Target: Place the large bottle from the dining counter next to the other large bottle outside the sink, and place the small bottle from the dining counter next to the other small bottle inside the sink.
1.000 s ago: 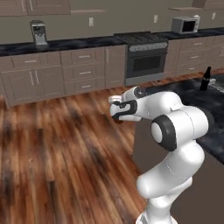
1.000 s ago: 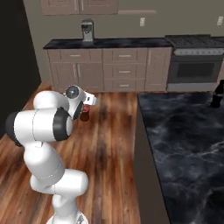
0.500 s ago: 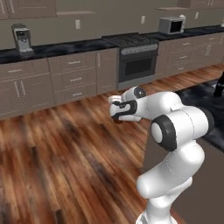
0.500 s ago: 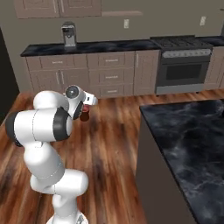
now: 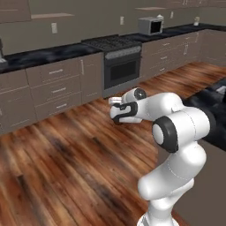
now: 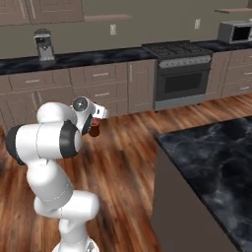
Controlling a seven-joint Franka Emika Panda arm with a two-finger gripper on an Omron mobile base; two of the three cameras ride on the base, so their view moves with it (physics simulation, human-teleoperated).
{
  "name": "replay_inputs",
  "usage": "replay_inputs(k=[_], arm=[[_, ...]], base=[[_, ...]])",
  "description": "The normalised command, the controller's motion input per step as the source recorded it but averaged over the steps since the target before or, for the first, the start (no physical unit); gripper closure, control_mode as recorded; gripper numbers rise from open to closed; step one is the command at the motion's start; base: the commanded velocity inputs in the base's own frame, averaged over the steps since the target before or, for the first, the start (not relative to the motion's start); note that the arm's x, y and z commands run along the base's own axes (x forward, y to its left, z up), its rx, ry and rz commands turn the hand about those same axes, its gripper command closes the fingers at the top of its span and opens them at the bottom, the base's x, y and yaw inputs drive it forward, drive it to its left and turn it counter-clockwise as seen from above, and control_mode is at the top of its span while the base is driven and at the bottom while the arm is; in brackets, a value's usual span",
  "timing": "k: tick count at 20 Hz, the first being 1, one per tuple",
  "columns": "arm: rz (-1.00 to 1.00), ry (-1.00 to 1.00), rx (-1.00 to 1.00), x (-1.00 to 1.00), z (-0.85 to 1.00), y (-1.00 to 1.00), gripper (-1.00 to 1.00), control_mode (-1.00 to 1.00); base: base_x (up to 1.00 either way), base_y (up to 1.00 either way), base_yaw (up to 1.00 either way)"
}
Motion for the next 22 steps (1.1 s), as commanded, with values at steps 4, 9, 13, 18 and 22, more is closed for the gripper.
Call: replay_inputs(k=[4,9,13,18,22], arm=[[0.00,0.00,0.00,0.00,0.00,0.00,1.00,1.00],[0.00,0.00,0.00,0.00,0.00,0.00,1.00,1.00],[0.00,0.00,0.00,0.00,0.00,0.00,1.00,1.00],[0.00,0.00,0.00,0.00,0.00,0.00,1.00,1.00],[0.00,0.00,0.00,0.00,0.00,0.00,1.00,1.00]], base=[[0.60,0.63,-0.35],[0.61,0.65,-0.36],[0.55,0.64,-0.38],[0.48,0.66,-0.39],[0.44,0.64,-0.41]])
